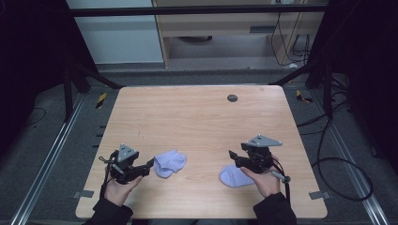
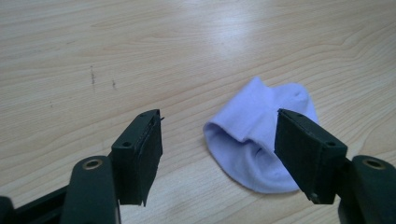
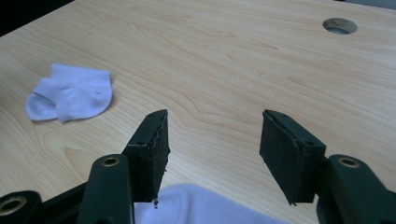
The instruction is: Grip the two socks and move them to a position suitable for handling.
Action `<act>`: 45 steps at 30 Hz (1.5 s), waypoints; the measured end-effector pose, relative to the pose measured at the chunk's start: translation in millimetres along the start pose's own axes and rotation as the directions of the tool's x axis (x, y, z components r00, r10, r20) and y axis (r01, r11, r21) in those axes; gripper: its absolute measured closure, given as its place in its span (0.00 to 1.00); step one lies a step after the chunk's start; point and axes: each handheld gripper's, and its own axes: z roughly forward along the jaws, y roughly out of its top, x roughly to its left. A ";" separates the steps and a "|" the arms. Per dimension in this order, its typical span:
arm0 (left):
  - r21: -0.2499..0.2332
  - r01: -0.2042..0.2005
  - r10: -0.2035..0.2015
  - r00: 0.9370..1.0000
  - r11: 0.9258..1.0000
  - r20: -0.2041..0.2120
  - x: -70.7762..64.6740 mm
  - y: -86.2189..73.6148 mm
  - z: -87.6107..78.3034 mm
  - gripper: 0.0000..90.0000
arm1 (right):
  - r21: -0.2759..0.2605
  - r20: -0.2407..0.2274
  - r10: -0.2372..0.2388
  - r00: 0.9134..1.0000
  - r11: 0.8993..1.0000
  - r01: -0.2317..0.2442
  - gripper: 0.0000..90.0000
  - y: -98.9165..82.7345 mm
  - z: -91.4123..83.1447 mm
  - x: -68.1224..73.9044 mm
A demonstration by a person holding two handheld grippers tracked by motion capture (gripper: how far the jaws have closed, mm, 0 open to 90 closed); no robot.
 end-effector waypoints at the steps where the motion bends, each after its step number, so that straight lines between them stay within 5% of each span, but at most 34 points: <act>1: 0.003 0.000 0.000 1.000 1.000 0.000 0.2 -1.0 0.2 0.35 | 0.003 -0.007 -0.002 1.000 1.000 0.002 0.47 2.2 1.6 2.9; 22: 0.085 -0.026 0.027 0.999 0.996 -0.017 -0.8 -21.5 17.5 0.45 | 0.059 -0.150 -0.103 0.983 0.992 0.113 0.57 27.6 67.4 72.6; 45: 0.121 -0.065 0.063 0.998 0.991 0.023 -15.8 -23.2 33.4 0.53 | 0.145 -0.267 -0.175 0.948 0.965 0.219 0.70 14.7 126.3 129.7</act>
